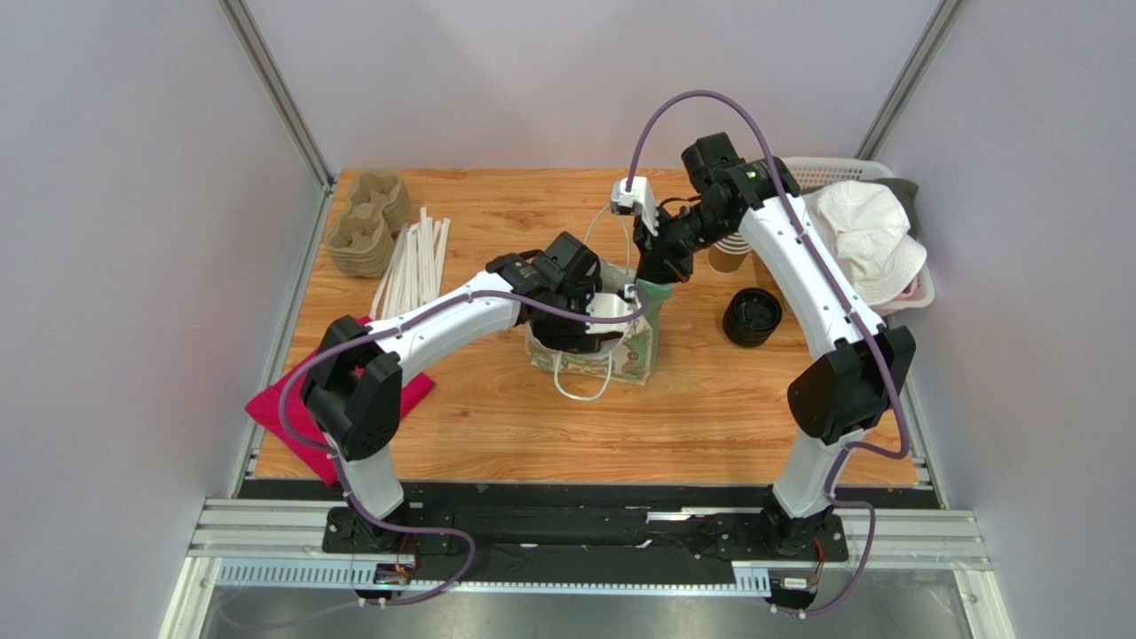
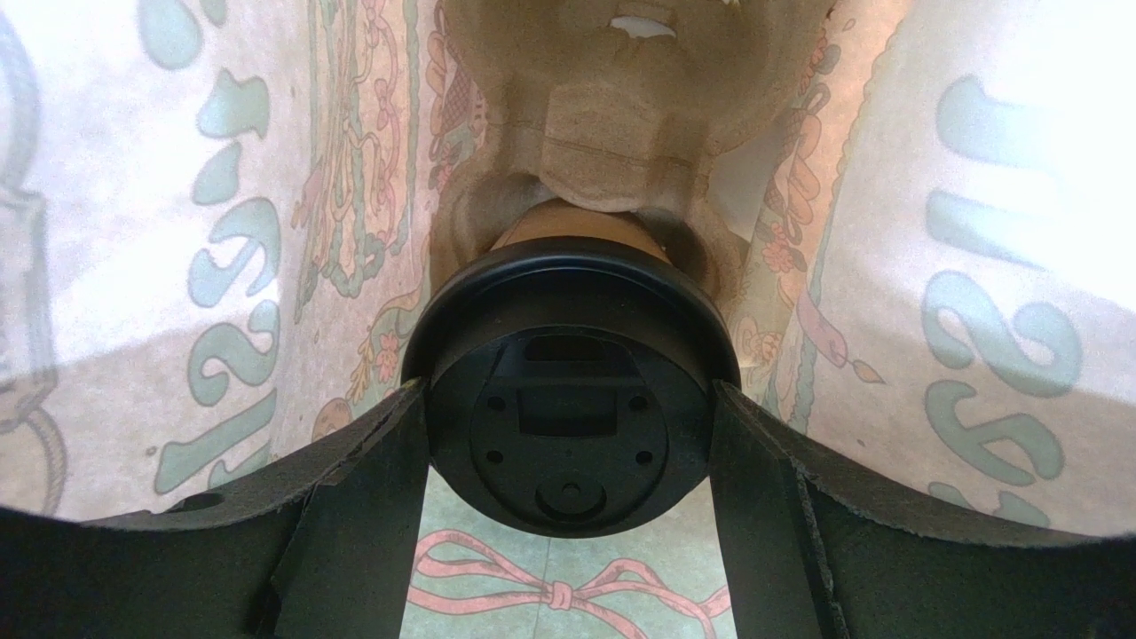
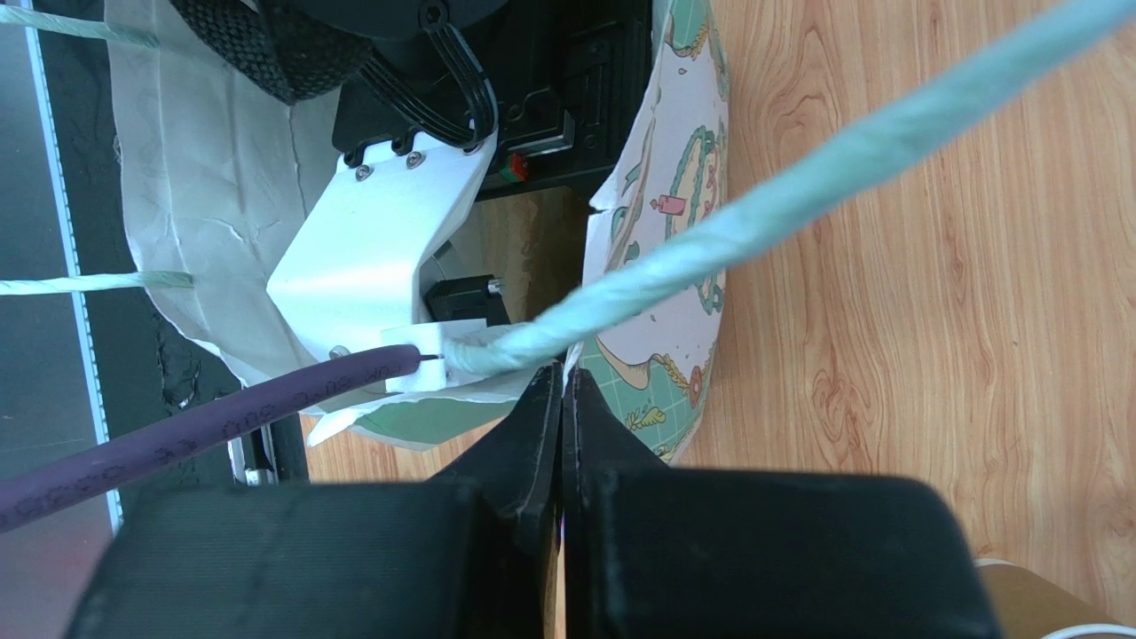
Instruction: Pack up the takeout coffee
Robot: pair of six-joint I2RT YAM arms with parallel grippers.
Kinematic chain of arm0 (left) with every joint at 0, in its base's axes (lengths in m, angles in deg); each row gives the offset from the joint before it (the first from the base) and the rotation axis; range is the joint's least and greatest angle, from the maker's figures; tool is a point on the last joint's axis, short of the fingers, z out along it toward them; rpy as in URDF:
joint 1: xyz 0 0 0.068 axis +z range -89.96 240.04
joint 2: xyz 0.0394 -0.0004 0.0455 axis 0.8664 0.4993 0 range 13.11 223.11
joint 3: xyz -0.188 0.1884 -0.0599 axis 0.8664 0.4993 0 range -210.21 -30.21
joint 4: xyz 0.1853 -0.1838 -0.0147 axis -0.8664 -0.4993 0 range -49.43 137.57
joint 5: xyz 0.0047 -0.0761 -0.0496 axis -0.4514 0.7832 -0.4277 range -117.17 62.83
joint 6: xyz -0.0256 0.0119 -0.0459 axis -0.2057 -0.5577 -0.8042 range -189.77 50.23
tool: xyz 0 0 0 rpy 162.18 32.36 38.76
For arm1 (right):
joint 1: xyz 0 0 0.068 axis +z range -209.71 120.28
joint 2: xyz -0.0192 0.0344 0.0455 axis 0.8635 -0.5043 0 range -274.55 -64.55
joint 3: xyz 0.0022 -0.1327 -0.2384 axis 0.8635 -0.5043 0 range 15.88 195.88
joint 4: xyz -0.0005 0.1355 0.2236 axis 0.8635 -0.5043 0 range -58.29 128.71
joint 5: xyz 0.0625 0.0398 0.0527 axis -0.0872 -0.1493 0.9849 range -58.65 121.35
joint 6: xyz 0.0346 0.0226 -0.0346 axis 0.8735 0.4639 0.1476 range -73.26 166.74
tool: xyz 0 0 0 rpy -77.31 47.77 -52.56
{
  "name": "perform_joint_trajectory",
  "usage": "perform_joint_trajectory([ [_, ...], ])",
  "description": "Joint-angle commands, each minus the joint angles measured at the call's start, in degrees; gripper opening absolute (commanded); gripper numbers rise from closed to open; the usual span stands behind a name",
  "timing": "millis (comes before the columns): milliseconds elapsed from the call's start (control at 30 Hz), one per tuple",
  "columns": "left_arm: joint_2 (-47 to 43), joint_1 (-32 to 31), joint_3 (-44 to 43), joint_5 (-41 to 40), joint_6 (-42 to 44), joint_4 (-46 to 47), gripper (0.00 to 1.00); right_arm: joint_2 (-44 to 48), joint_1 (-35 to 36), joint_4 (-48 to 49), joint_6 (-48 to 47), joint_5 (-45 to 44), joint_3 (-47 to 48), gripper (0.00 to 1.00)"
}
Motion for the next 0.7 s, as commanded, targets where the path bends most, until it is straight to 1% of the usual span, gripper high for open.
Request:
perform_joint_trajectory([
  [0,2.3,0.4,0.5,2.2,-3.1,-13.3,0.63,0.5,0.6,-17.4,-1.0,3.2,0.4,0.00],
  [300,0.9,-0.3,-2.1,3.4,-2.1,-15.2,0.67,1.3,1.6,-17.4,-1.1,3.2,0.4,0.00],
  [333,0.9,-0.4,-2.1,3.5,-2.2,-15.3,0.84,1.5,2.0,-17.4,-1.1,2.8,0.6,0.00],
  [367,0.8,-0.4,-2.1,3.6,-2.2,-15.3,0.86,1.6,2.2,-17.3,-1.0,2.6,0.7,0.00],
  [667,-1.2,-0.4,-1.9,4.5,-3.9,-13.4,0.86,2.8,2.9,-16.8,-0.9,0.0,0.8,0.00],
])
